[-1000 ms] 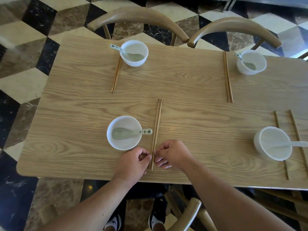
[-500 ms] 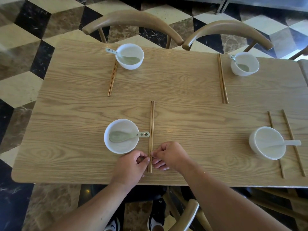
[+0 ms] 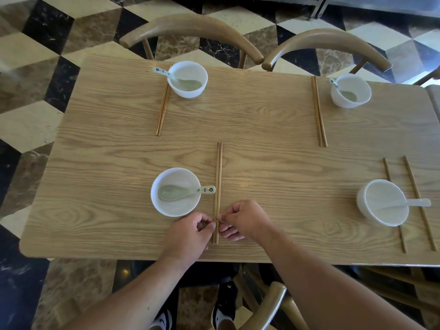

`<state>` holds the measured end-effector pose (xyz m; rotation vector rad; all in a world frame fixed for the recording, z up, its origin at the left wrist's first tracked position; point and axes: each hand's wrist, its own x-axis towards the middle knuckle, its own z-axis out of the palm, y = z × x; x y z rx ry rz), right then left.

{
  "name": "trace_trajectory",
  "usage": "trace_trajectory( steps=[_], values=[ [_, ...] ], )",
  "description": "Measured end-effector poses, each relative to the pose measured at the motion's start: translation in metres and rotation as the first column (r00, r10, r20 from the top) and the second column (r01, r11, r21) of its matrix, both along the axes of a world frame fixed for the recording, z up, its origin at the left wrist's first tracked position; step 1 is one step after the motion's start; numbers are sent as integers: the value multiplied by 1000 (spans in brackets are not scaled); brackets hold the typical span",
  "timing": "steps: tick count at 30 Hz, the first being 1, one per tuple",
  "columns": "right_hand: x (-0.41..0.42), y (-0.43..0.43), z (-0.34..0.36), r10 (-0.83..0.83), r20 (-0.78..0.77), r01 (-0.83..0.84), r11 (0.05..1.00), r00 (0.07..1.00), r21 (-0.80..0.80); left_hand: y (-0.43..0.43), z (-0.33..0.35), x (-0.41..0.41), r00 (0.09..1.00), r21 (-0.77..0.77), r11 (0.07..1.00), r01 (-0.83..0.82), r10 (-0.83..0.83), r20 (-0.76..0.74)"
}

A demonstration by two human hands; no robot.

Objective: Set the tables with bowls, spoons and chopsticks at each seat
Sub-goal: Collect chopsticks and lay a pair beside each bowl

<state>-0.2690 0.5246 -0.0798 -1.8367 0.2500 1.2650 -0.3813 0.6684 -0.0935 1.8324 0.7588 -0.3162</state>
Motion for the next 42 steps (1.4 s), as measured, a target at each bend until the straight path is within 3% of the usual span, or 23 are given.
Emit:
trace_trajectory(
  steps=[3,5,8,10,12,13,15,18,20,32,34,38,40,42],
  values=[
    [3,-4,4,16,-24,-15,1000,1000,14,5,10,0,999,-80,997,-13,11,-31],
    [3,-7,8,-57,-66,62,996,996,69,11,21,-6,999,-110,994,19,-22,-24],
    [3,-2,20,-270,9,266,955,963,130,21,39,-26,986,123,983,133,-144,83],
    [6,11,30,-309,143,289,946,940,149,34,51,-35,982,317,948,-15,-46,185],
    [12,29,36,-260,198,231,960,945,160,55,57,-33,940,355,883,-305,222,258],
    [14,37,39,-225,185,199,968,957,150,66,57,-31,899,318,848,-424,354,257],
    [18,51,42,-177,104,163,978,979,127,86,52,-20,866,198,844,-499,473,163],
    [17,66,40,-169,6,165,973,986,163,104,44,-6,922,-98,917,-387,386,-30],
    [17,70,38,-158,9,154,970,987,186,104,43,2,939,-196,919,-343,334,-78],
    [1,58,34,-210,60,199,967,976,157,84,53,-1,924,-232,895,-382,375,-73],
    [1,58,35,-210,55,199,967,976,160,83,53,-1,928,-186,909,-373,364,-83],
    [-3,34,44,-188,259,181,982,947,48,77,65,-10,899,173,884,-435,436,31],
    [-7,13,46,-172,380,188,982,909,-3,63,78,-14,891,224,863,-454,437,122],
    [-14,-7,47,-187,396,208,978,899,-9,43,87,-17,918,255,883,-395,370,142]
  ],
)
